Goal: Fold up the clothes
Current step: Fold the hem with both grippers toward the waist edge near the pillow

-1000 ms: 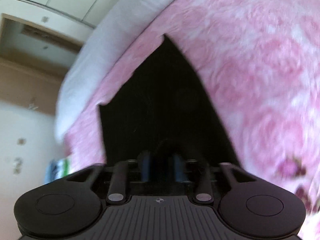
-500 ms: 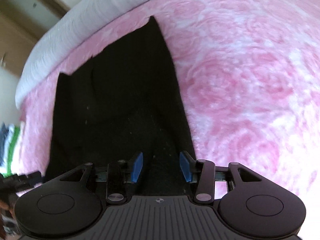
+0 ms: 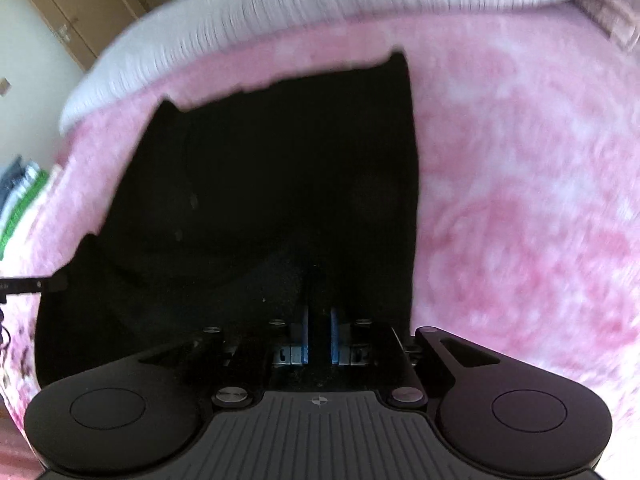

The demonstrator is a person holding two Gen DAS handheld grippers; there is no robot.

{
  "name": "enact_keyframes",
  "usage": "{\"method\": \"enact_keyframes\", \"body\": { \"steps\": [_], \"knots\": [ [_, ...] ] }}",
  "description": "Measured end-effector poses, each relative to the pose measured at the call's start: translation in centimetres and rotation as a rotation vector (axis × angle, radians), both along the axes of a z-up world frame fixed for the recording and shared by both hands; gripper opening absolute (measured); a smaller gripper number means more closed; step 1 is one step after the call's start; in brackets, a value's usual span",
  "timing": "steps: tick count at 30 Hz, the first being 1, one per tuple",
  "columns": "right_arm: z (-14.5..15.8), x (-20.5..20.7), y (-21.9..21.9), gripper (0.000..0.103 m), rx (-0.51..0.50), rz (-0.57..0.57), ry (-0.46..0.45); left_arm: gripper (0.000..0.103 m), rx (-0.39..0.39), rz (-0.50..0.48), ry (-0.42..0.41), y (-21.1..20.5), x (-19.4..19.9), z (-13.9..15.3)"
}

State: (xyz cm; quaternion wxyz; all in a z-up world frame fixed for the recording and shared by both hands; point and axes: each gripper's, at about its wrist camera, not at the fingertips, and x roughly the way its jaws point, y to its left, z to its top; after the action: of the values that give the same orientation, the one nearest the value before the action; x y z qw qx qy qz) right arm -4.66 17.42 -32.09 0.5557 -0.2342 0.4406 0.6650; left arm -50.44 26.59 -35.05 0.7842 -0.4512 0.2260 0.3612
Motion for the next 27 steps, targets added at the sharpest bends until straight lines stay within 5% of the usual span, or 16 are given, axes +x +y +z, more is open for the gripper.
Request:
{"method": "enact_keyframes", "body": {
  "steps": [17, 20, 23, 25, 27],
  "knots": [
    [-2.9, -0.2, 3.4, 0.008, 0.027, -0.041, -0.099, 0.007, 0.03, 0.108, 0.076, 3.3, 1.8, -2.5],
    [-2.3, 0.6, 2.6, 0.01, 0.019, -0.1, -0.055, 0.018, -0.014, 0.132, 0.121, 3.2, 2.0, -2.8],
    [-1.6, 1.9, 1.0, 0.023, -0.016, -0.185, 0.019, 0.027, -0.061, 0.202, 0.127, 2.6, 1.1, -2.1],
    [-1.1, 2.7, 0.0, 0.045, -0.04, -0.242, 0.069, 0.033, -0.098, 0.26, 0.088, 1.1, -0.7, -0.7],
    [-0.7, 3.6, -1.1, 0.049, -0.064, -0.298, 0.119, 0.037, -0.148, 0.321, 0.051, -0.8, -2.6, 0.5]
  ]
}}
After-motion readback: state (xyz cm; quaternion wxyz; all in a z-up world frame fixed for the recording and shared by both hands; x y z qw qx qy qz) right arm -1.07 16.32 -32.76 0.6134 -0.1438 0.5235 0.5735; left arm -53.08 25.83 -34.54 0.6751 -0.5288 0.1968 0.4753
